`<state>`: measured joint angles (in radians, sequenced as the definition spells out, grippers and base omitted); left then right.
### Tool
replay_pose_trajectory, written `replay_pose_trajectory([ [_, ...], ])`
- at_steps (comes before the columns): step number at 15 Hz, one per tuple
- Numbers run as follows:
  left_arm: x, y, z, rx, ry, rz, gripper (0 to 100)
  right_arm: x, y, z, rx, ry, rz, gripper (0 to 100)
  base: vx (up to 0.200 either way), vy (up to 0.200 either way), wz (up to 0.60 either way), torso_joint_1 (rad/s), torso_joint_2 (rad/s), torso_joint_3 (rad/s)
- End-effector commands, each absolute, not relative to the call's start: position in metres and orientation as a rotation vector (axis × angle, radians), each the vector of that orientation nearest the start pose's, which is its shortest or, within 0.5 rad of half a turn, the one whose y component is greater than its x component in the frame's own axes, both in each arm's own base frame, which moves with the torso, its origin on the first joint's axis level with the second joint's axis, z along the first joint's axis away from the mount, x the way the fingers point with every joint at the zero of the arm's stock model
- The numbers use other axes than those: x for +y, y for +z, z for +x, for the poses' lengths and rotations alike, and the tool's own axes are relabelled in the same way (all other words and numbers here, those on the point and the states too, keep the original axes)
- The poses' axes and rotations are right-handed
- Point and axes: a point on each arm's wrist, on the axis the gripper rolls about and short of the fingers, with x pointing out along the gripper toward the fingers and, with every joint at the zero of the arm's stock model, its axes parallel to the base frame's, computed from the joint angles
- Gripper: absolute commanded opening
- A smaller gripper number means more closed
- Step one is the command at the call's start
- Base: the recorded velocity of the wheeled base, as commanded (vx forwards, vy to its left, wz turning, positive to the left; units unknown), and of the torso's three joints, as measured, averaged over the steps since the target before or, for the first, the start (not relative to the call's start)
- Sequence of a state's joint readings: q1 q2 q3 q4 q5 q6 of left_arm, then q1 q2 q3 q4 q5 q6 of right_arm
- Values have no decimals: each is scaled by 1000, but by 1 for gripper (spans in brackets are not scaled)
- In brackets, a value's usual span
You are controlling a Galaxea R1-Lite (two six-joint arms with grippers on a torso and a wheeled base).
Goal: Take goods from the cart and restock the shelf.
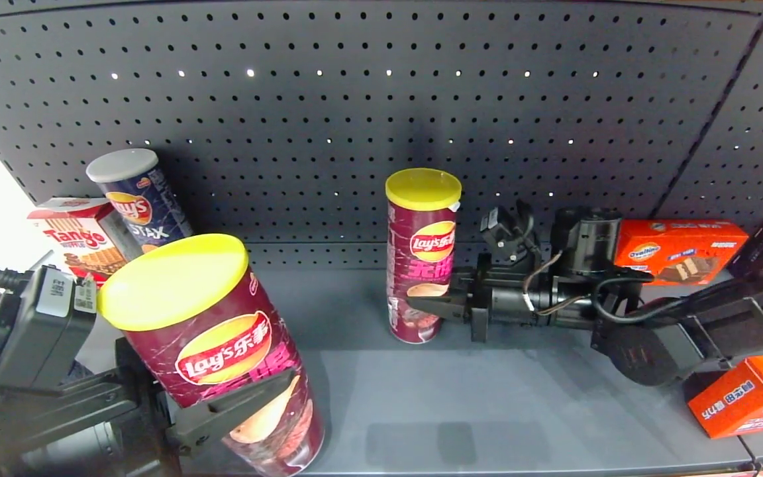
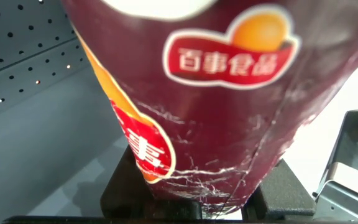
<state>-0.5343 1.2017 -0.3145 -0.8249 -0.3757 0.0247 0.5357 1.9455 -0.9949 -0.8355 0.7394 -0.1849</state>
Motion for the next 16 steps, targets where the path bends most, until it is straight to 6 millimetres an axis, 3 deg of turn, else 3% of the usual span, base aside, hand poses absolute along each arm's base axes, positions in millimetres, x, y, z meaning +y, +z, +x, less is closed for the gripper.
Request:
replay_pose_trajectory([
  [1,-89,186,134,52,-912,28,0,194,192,277,-41,1274,-151,0,0,0,0,0,0,0],
  [2,-90,186,135,52,-912,28,0,188,196,252,-40,1260,-154,0,0,0,0,0,0,0],
  [7,-89,187,135,47,-907,28,0,185,197,204,-36,1261,-157,0,0,0,0,0,0,0],
  [11,-87,187,135,44,-895,27,0,192,168,196,-9,1253,-164,0,0,0,0,0,0,0],
  [16,-85,187,136,43,-884,26,0,198,146,205,25,1249,-166,0,0,0,0,0,0,0],
])
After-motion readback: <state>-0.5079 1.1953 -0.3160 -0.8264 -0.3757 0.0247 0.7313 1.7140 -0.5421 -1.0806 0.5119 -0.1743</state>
